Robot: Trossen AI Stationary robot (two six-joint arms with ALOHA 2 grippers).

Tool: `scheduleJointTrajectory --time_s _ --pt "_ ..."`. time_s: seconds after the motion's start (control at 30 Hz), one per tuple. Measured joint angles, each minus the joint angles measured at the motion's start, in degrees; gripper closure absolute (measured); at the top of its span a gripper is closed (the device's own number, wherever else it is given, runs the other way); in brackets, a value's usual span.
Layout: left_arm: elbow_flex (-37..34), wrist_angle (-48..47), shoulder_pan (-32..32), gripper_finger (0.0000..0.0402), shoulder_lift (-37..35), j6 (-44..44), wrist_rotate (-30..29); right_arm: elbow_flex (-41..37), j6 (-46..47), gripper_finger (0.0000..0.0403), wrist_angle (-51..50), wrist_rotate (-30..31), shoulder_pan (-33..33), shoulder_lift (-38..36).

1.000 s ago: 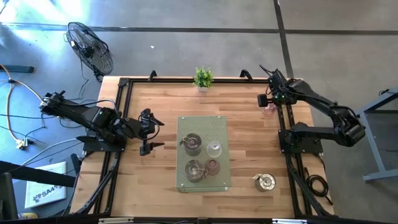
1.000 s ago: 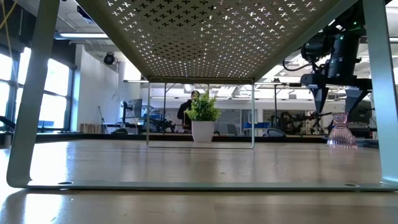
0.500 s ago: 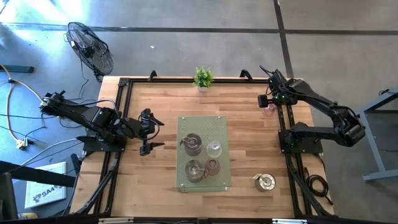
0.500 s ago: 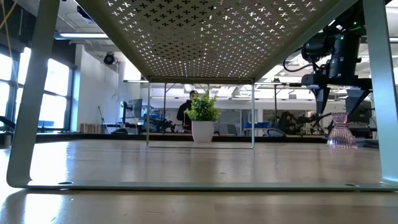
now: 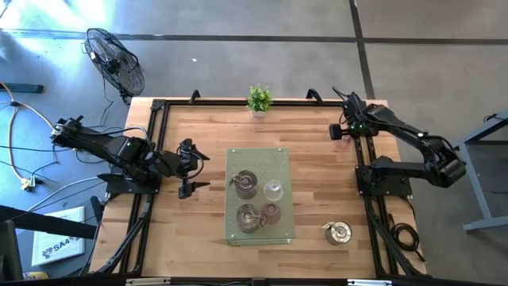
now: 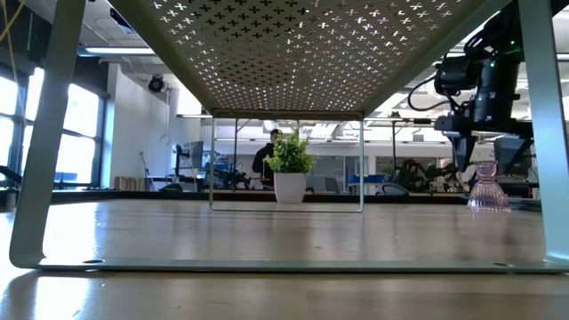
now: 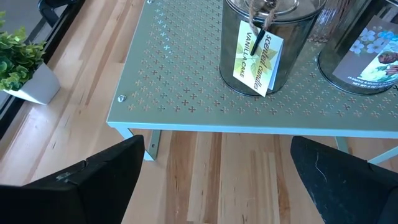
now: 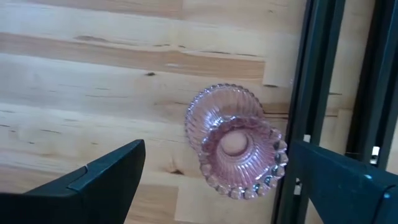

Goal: Pick & Place candle stick holders
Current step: Put the purple candle holder on the shelf

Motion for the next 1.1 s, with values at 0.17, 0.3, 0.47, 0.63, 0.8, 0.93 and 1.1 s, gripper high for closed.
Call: scheduleJointTrajectory --time_s 0.17,0.3,0.47,0.63,0.8,0.93,1.1 --pt "0.0 0.0 0.0 0.0005 0.0 0.0 -0.2 0.0 0.0 0.0010 0.3 -0.4 0.0 0.0" --pt "0.0 0.0 0.0 0.0005 0.0 0.0 -0.3 0.0 0.0 0.0010 0.3 -0.6 0.0 0.0" --pt "0.0 0.0 0.0 0.0005 0.0 0.0 -0.3 0.0 0.0 0.0010 0.3 -1.1 0.0 0.0" --pt "0.0 0.0 0.0 0.0005 0.0 0.0 -0.3 0.0 0.0 0.0010 0.3 -1.6 0.0 0.0" --pt "0.0 0.0 0.0 0.0005 0.0 0.0 -0.3 0.0 0.0 0.0010 0.5 -2.5 0.0 0.0" --pt "0.0 0.0 0.0 0.0005 0.0 0.0 -0.3 0.0 0.0 0.0010 0.5 -2.6 0.0 0.0" --pt "0.0 0.0 0.0 0.0005 0.0 0.0 -0.2 0.0 0.0 0.0010 0.5 -2.7 0.0 0.0"
